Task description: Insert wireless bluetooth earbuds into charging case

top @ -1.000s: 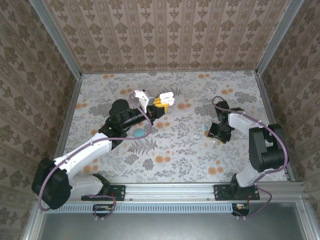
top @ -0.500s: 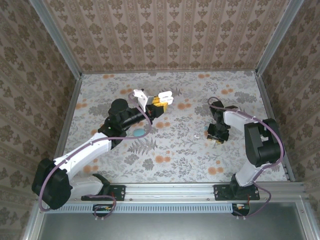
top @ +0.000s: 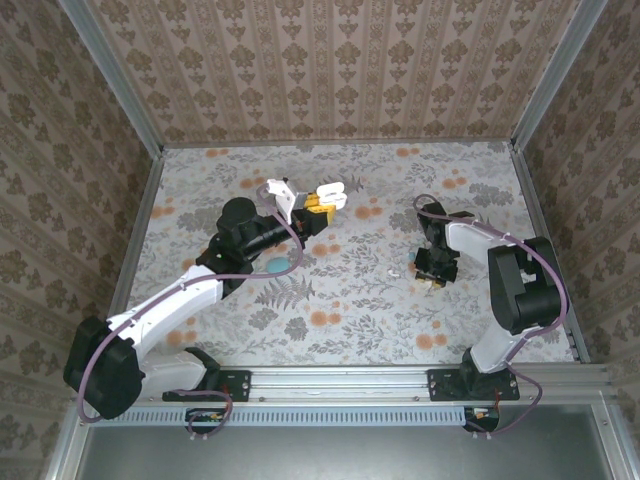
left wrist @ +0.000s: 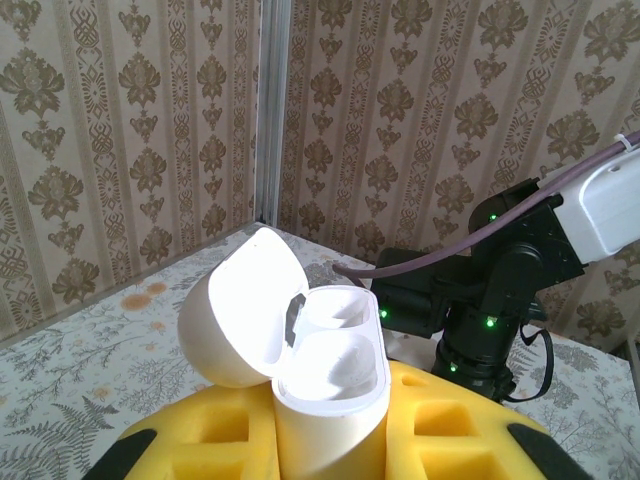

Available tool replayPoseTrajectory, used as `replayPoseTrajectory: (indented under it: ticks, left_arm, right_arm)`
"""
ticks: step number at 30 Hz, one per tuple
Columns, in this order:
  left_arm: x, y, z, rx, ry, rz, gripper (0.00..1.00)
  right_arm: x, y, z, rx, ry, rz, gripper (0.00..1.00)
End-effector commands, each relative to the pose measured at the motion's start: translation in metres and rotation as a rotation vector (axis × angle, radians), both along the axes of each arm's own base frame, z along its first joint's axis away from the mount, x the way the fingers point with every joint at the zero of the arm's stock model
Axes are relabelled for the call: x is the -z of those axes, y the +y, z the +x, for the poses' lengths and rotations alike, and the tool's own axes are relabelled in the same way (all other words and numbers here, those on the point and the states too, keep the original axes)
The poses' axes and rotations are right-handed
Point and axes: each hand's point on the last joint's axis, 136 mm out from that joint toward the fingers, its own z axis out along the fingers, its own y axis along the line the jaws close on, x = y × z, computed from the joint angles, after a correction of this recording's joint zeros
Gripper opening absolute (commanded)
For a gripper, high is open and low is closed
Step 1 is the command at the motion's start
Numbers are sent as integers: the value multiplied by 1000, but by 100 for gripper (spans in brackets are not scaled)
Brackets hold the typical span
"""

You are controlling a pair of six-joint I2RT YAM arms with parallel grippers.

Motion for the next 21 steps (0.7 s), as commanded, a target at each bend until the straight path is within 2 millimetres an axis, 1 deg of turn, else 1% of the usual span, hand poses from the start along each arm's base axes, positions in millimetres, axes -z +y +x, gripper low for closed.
replayPoseTrajectory:
  ticks: [1,5,9,10,14,17,20,21]
  left_arm:
    - [-15,2,-2,5,-31,-15,21]
    - [-9,1,1,3,-19,-6,21]
    - [1,-5,2,24,2,11,21]
    - [4,-8,2,33,8,14,21]
    - [11,-15,3,59,29,17,21]
    - [12,-20,4,74,36,15,21]
    - [11,-26,2,96,40,10,21]
    - [11,-28,1,103,40,8,21]
  right_arm:
    - [-20,0,1,-44,-34,-28,28]
    - [-47,11,11,-125,-128,-26,29]
    - [-93,29,25,-210,-283,5,29]
    - [-108,35,29,-232,-336,18,29]
    - [-180,56,45,-306,-595,60,30]
    - [-230,70,51,-349,-780,82,28]
    - [-271,79,52,-394,-920,76,28]
    - [-281,81,51,-401,-950,75,28]
